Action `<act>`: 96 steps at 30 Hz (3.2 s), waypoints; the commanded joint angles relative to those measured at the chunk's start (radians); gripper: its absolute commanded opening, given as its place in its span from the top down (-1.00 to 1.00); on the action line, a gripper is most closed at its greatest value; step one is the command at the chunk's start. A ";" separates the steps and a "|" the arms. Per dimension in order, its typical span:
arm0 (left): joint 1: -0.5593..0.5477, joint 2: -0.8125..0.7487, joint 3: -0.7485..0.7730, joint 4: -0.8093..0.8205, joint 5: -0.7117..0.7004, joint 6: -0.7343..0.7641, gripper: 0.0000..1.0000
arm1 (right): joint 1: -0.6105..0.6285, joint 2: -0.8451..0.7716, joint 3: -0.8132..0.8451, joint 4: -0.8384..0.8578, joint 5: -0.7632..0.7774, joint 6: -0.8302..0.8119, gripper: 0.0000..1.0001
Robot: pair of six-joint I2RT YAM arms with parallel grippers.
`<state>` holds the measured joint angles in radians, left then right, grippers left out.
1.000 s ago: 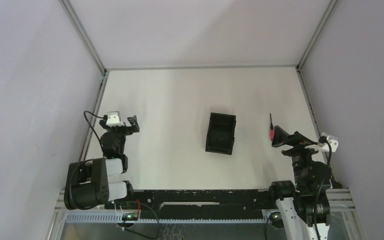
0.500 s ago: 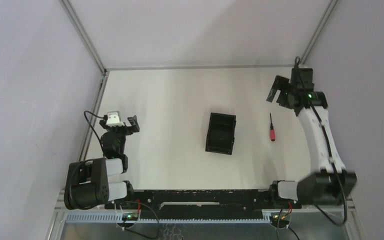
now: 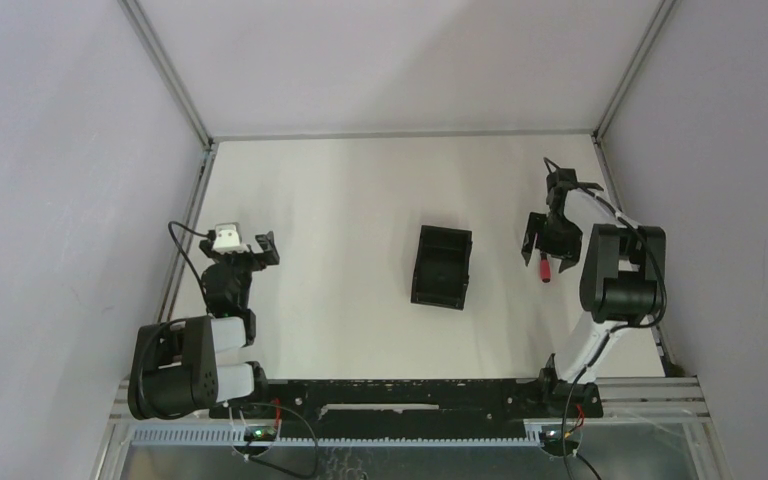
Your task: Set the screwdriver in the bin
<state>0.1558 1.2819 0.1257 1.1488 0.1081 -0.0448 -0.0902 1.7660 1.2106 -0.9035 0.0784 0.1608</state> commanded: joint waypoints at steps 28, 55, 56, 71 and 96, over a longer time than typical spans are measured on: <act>-0.007 -0.016 0.021 0.018 -0.007 0.018 -1.00 | 0.060 -0.093 0.479 -0.544 0.061 0.069 1.00; -0.007 -0.017 0.022 0.015 -0.008 0.018 -1.00 | 0.768 0.120 0.830 -0.407 0.156 0.144 1.00; -0.007 -0.016 0.022 0.017 -0.008 0.017 -1.00 | 0.780 0.088 0.754 -0.355 0.168 0.138 1.00; -0.010 -0.016 0.023 0.015 -0.010 0.018 -1.00 | 0.836 0.012 0.155 0.057 0.162 0.171 0.06; -0.009 -0.015 0.022 0.015 -0.009 0.018 -1.00 | 0.728 -0.482 0.076 0.117 0.286 0.158 -0.99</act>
<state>0.1528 1.2819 0.1257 1.1419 0.1078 -0.0444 0.7113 1.4055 1.3678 -0.8783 0.3531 0.3634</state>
